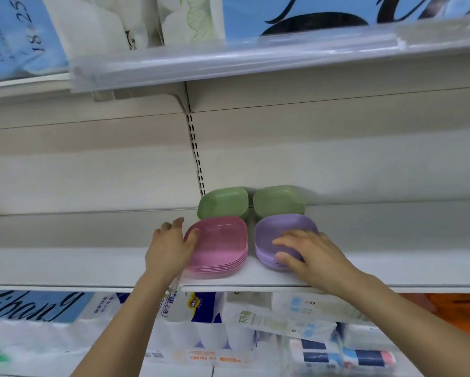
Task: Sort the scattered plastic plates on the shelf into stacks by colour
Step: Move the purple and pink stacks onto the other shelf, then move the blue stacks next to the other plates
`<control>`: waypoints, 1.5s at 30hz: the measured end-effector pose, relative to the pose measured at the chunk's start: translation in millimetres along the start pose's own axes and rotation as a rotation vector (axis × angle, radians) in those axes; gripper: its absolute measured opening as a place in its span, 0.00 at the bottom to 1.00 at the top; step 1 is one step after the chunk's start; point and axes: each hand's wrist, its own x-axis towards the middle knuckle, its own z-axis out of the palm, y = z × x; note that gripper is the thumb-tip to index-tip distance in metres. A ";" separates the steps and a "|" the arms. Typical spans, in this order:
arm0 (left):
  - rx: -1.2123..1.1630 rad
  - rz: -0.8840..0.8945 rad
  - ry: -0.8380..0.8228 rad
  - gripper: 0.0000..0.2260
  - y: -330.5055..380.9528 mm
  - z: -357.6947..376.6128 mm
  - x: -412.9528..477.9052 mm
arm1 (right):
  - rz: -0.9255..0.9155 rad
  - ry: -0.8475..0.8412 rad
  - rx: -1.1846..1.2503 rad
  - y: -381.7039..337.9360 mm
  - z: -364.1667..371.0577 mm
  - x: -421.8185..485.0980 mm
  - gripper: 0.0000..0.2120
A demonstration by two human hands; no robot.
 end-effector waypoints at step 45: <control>-0.729 1.123 -0.544 0.20 898.4 292.3 -441.2 | 1.001 0.648 -0.196 571.6 -384.7 -660.1 0.16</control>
